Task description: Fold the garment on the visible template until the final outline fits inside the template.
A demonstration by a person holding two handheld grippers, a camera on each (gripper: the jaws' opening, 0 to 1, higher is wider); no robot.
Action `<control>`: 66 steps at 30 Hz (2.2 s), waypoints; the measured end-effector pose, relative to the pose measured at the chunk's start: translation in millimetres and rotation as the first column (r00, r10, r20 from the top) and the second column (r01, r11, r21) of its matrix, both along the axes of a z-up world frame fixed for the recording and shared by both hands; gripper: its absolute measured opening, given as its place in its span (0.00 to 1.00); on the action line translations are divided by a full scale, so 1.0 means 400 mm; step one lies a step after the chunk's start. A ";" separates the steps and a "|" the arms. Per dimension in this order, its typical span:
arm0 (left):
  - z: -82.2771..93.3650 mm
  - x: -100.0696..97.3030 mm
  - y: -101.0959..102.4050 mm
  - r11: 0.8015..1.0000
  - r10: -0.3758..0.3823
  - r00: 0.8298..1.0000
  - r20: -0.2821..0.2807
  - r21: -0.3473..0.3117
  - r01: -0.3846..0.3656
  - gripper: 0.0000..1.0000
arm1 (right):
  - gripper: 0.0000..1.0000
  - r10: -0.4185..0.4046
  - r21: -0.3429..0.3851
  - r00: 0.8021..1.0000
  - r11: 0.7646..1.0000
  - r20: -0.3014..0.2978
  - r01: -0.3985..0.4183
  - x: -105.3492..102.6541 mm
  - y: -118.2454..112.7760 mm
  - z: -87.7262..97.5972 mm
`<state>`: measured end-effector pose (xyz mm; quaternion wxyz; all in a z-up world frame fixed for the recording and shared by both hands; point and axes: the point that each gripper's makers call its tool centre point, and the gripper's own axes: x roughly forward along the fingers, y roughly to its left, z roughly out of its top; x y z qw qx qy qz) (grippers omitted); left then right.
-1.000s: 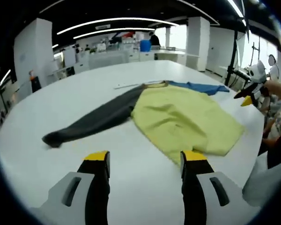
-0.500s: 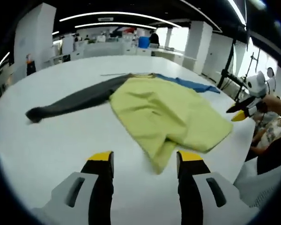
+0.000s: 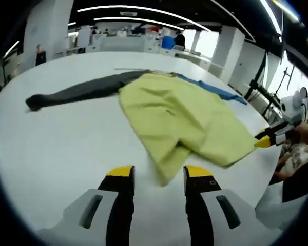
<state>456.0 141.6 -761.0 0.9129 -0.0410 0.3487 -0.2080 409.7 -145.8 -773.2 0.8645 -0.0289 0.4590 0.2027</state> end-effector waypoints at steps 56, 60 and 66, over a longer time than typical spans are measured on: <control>0.005 -0.093 0.072 0.997 0.072 0.986 -0.153 0.027 -0.069 0.01 | 0.00 -0.096 -0.015 0.992 0.995 -0.084 0.095 -0.057 -0.052 0.012; -0.003 -0.098 0.080 0.996 0.082 0.983 -0.164 0.039 -0.076 0.02 | 0.00 -0.090 -0.010 0.992 0.996 -0.090 0.089 -0.061 -0.050 0.012; 0.020 -0.093 0.079 0.997 0.077 0.991 -0.114 0.032 -0.074 0.09 | 0.13 -0.098 0.028 0.992 0.994 -0.080 0.101 -0.064 -0.044 0.021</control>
